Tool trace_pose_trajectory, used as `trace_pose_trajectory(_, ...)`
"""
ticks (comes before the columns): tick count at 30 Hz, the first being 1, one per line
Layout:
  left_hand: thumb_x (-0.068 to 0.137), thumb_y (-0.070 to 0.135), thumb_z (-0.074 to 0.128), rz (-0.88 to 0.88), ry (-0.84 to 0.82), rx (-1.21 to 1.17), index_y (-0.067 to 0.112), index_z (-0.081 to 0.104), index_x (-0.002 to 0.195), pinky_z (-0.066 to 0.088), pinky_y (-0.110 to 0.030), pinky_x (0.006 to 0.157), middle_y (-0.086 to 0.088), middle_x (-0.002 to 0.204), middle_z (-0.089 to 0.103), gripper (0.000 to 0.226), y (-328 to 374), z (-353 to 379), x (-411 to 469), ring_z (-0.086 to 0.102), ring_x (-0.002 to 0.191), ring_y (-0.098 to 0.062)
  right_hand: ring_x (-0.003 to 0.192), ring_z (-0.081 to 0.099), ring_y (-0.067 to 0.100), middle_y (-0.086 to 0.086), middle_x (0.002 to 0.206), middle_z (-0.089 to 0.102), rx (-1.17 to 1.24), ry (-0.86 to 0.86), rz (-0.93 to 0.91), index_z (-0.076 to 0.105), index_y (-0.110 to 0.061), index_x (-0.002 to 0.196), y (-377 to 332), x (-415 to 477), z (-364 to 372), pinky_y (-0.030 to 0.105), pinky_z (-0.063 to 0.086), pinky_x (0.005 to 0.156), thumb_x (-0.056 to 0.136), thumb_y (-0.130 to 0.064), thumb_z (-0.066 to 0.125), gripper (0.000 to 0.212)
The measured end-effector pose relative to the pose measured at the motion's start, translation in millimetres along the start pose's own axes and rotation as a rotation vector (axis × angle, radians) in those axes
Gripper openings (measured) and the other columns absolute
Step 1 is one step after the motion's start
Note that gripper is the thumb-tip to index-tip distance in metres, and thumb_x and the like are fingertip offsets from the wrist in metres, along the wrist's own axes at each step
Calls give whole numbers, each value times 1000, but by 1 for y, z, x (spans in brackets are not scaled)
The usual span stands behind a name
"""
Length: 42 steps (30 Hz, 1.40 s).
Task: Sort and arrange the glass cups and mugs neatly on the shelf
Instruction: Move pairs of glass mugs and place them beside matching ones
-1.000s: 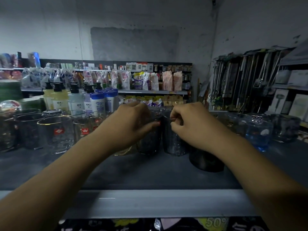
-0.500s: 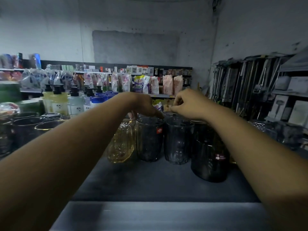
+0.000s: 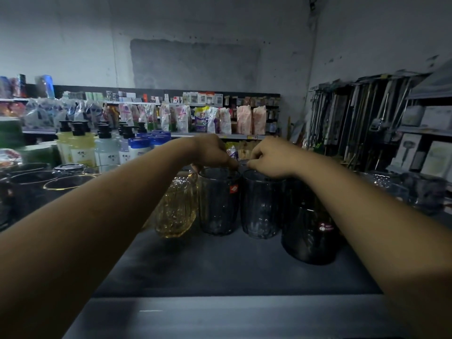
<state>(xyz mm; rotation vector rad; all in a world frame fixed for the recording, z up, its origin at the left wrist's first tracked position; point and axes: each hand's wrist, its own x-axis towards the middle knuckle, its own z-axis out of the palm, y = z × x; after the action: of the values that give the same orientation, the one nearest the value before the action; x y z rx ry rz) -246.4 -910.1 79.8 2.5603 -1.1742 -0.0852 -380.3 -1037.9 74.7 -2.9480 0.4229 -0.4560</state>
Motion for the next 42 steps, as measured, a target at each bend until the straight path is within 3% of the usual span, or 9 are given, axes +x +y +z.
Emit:
trace_pose_trajectory(3, 92, 53, 65, 1, -49, -1, 17, 62, 131, 63, -40, 76, -7, 129, 56, 53, 2, -2, -3, 65, 109, -32, 86, 66, 23, 8, 98, 72, 3, 2, -8, 76, -15, 96, 0, -4, 1, 31, 52, 74, 100, -31, 58, 24)
trace_pose_trajectory(6, 93, 58, 60, 13, -94, 69, 20, 58, 136, 60, -36, 75, -1, 125, 52, 58, 6, -8, -8, 63, 112, -29, 91, 66, 23, 7, 102, 72, 11, 2, -18, 75, -15, 101, 1, -7, 0, 37, 57, 84, 101, -30, 56, 25)
trace_pose_trajectory(10, 94, 64, 51, 98, -85, 161, 21, 62, 134, 56, -46, 95, 3, 125, 55, 60, 8, -9, -16, 60, 115, -24, 90, 65, 19, 5, 102, 72, 37, -3, -49, 74, -15, 106, 4, -19, -3, 33, 56, 79, 102, -28, 54, 24)
trace_pose_trajectory(13, 100, 59, 45, 179, -27, 184, 17, 65, 126, 52, -45, 100, -3, 122, 64, 53, 3, -8, -26, 62, 109, -20, 86, 60, 11, -1, 102, 67, 40, -7, -88, 70, -17, 115, 6, -30, -6, 24, 43, 65, 103, -29, 55, 23)
trace_pose_trajectory(15, 103, 48, 48, 231, 18, 169, 17, 66, 128, 48, -42, 102, -4, 126, 66, 44, -1, -8, -34, 61, 113, -20, 95, 62, 14, 1, 111, 68, 32, -22, -107, 68, -15, 121, 7, -36, -8, 27, 46, 73, 103, -28, 54, 26)
trace_pose_trajectory(22, 97, 22, 66, 303, 76, 143, 20, 76, 118, 49, -37, 101, 5, 118, 74, 23, -12, -17, -46, 67, 103, -10, 104, 59, 15, 3, 126, 67, 60, -57, -79, 68, -16, 124, 1, -20, -11, 30, 49, 93, 95, -15, 68, 30)
trace_pose_trajectory(28, 95, 19, 69, 344, 45, 213, 13, 74, 119, 52, -31, 90, 1, 113, 73, 25, -8, -6, -40, 64, 84, -5, 105, 63, 17, 3, 119, 70, 86, -60, -47, 73, -17, 115, -2, -10, -5, 30, 49, 89, 91, -10, 73, 26)
trace_pose_trajectory(35, 96, 18, 66, 337, 16, 178, 12, 73, 118, 50, -21, 74, 0, 107, 72, 23, -14, -3, -33, 62, 79, -2, 99, 68, 22, 4, 97, 71, 92, -125, -45, 73, -10, 102, -3, -6, -11, 45, 55, 97, 90, -2, 70, 15)
trace_pose_trajectory(42, 95, 18, 67, 341, -3, 140, 13, 75, 115, 46, -20, 69, 4, 99, 71, 22, -16, -7, -39, 62, 76, -2, 96, 69, 21, 1, 91, 71, 150, -125, -88, 69, -22, 87, -2, -12, -9, 47, 55, 98, 88, 0, 71, 22)
